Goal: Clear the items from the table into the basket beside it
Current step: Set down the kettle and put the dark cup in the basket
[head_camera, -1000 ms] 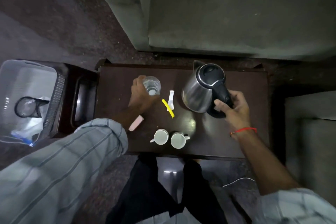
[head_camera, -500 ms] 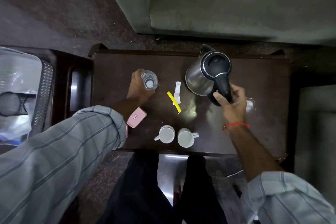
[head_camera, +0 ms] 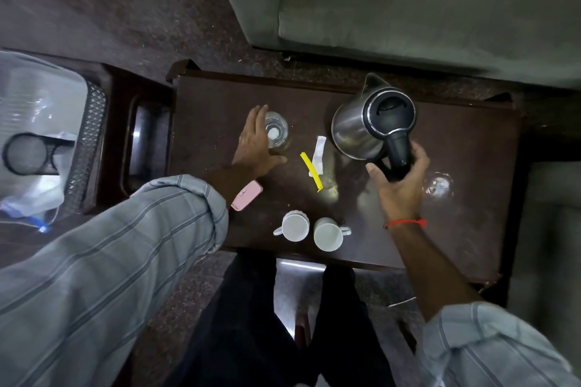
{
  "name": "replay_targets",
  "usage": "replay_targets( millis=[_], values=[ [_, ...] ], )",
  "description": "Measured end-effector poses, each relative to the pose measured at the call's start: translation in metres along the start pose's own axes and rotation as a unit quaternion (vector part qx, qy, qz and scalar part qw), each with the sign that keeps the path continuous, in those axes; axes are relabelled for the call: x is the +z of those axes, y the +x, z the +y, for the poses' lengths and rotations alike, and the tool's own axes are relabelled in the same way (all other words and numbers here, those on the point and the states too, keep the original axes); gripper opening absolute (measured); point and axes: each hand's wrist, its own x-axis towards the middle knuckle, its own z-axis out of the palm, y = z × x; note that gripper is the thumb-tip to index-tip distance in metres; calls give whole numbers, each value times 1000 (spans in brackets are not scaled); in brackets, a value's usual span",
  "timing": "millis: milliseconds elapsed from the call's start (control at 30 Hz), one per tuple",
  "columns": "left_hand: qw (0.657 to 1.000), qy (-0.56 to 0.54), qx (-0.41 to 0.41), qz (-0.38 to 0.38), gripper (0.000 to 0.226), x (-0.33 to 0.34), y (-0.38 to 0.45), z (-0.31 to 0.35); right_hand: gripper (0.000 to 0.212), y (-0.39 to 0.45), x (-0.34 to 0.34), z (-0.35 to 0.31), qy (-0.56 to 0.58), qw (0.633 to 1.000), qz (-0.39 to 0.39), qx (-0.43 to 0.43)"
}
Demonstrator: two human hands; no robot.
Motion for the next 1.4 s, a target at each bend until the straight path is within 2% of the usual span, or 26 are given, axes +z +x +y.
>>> replay_targets(
  millis=[100,200,300,400,533,667,833,933,1100,1200,1300,1400],
  values=[
    [999,5,-21,49,129,-6,-15,-7,80,-14,8,-9,-105,984,43,-136],
    [994,-29,-62,89,118,-10,-44,-18,71,-26,16,-22,-134,968,36,-209],
    [992,-26,-69,101,105,-8,-88,-30,66,-50,21,-29,-153,949,-18,-274],
    [989,-21,-101,108,95,-13,-132,-44,67,-76,26,-31,-181,924,-105,-321],
    [972,-59,-188,127,80,-32,-177,-60,68,-104,41,-47,-218,894,-223,-322],
    [942,-91,-257,195,67,-69,-209,-87,74,-131,74,-79,-262,860,-342,-272],
    [890,-116,-310,313,57,-122,-227,-135,73,-147,137,-129,-307,802,-410,-307],
    [865,-113,-335,356,53,-157,-229,-173,71,-158,181,-157,-326,761,-457,-325],
    [842,-129,-341,397,50,-215,-199,-233,65,-171,247,-179,-319,750,-492,-307],
    [837,-210,-336,378,56,-245,-170,-263,60,-180,282,-182,-337,737,-514,-281],
    [841,-221,-383,312,65,-265,-145,-279,55,-189,296,-183,-338,729,-530,-270],
    [849,-227,-400,261,50,-269,-125,-296,51,-196,311,-185,-327,730,-540,-261]
  ],
)
